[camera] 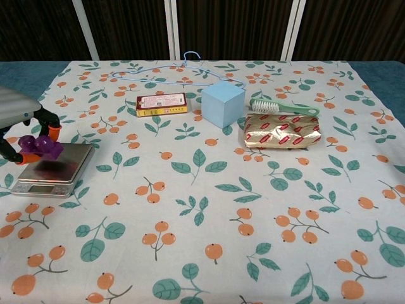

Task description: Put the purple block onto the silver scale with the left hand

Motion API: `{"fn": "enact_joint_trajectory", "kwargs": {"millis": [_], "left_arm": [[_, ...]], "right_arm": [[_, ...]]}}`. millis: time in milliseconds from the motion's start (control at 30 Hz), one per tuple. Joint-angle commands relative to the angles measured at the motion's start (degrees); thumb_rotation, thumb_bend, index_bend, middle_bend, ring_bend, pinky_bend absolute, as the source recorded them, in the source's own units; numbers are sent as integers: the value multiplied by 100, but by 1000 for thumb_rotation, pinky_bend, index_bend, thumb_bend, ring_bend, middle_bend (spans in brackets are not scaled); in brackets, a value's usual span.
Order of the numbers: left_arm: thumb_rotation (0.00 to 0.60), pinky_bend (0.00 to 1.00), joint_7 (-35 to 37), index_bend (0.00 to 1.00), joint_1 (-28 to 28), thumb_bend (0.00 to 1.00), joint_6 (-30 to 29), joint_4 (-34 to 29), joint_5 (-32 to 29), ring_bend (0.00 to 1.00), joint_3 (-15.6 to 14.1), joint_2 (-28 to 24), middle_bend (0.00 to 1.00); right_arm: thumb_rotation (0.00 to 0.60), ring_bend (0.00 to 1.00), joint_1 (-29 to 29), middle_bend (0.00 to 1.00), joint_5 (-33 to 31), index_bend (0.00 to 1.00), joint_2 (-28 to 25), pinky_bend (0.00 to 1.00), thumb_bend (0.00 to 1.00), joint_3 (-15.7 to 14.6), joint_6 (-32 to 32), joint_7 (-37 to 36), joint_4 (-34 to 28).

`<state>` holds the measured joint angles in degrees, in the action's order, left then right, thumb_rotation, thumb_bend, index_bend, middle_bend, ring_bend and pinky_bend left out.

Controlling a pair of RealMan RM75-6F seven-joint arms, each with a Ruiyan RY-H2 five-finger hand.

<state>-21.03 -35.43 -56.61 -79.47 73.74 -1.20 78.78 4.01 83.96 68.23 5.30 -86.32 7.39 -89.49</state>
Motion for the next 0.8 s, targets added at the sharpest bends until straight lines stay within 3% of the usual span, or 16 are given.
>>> {"fn": "enact_joint_trajectory", "kwargs": {"millis": [33,167,300,433,600,800], "left_arm": [[600,351,-52,423,-10,262,43,11,-26,250,28,44,418],[600,335,-200,366,-12,251,82,-31,-117,212,67,77,367],[600,232,-506,223,-36,208,263,-227,-367,75,60,-18,223],[600,178,-946,148,-63,184,288,-766,-762,1,128,-289,121],[600,169,-738,136,208,180,-692,-1738,-344,0,381,-769,105],[600,143,-86,125,809,180,-1822,-2092,501,0,290,-1423,94]], "right_arm": [[600,25,1,34,-15,73,-4,0,481,6,9,-15,10],[600,25,2,34,-26,72,-10,0,480,13,13,-33,16],[600,25,-2,34,-32,72,-15,0,481,23,-2,-47,13],[600,25,-14,34,-50,73,-27,0,481,32,-18,-46,5],[600,25,-15,34,-40,73,-22,0,482,30,-28,-28,6],[600,25,-20,34,-10,72,-33,0,481,11,-34,-32,-18]]}}
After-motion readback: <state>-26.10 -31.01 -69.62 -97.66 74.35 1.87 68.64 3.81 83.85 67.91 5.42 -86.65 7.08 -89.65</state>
